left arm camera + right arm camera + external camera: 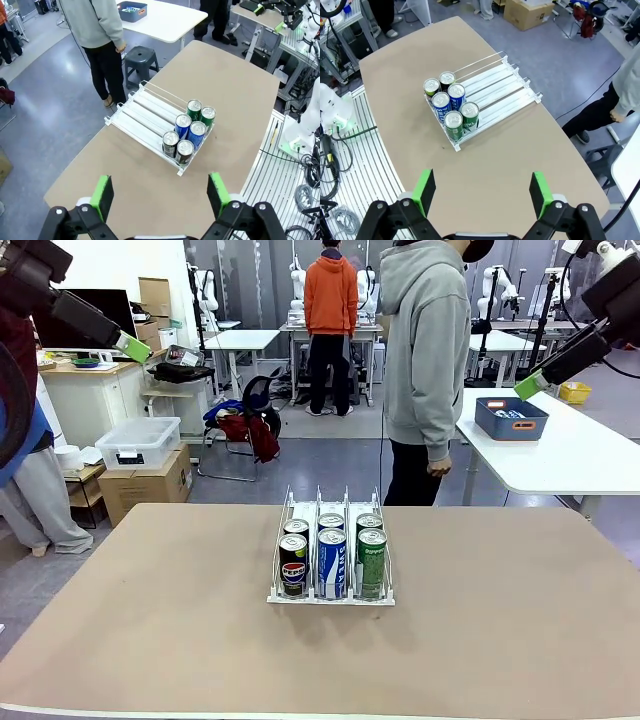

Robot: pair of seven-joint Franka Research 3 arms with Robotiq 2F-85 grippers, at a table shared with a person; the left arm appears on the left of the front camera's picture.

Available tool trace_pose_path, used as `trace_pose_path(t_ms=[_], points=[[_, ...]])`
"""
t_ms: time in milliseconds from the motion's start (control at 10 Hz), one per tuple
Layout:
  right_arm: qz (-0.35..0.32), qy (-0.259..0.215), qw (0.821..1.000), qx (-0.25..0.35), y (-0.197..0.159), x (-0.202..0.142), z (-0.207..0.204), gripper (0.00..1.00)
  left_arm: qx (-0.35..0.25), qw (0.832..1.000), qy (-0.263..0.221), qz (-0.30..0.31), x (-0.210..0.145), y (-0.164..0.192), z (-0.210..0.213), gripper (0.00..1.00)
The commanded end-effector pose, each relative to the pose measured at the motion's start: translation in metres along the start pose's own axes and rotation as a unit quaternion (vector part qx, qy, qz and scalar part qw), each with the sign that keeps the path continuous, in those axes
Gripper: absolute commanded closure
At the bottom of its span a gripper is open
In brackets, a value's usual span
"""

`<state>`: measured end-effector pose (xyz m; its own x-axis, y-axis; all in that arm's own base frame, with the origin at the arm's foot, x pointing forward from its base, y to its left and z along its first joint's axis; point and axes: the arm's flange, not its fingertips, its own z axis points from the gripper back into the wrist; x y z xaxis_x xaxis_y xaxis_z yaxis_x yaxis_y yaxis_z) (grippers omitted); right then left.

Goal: Fill the beverage cans into the dispenser.
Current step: Pick up the Pepsi coke handed by the human.

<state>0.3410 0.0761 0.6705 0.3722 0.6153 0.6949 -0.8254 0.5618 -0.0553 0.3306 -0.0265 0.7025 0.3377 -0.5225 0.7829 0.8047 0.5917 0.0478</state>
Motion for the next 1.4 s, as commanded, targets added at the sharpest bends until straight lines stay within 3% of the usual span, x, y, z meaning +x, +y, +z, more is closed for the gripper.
trace_pose_path(t_ms=[0, 700, 1100, 1300], points=[[-0.006, -0.002, 1.000, 0.022, -0.014, 0.008, 0.008, 0.00, -0.032, 0.999, -0.005, 0.005, 0.009, 0.006, 0.013, 0.00], [0.009, -0.013, 1.000, 0.004, -0.038, 0.058, 0.080, 0.00, -0.055, 0.998, 0.023, -0.031, 0.029, -0.006, 0.033, 0.00], [0.007, -0.022, 1.000, -0.011, -0.039, 0.063, 0.087, 0.00, -0.054, 0.997, 0.002, -0.055, 0.027, -0.013, 0.039, 0.00], [0.004, -0.013, 1.000, -0.014, -0.036, 0.062, 0.089, 0.00, -0.047, 0.998, 0.019, -0.038, 0.034, -0.011, 0.041, 0.00]])
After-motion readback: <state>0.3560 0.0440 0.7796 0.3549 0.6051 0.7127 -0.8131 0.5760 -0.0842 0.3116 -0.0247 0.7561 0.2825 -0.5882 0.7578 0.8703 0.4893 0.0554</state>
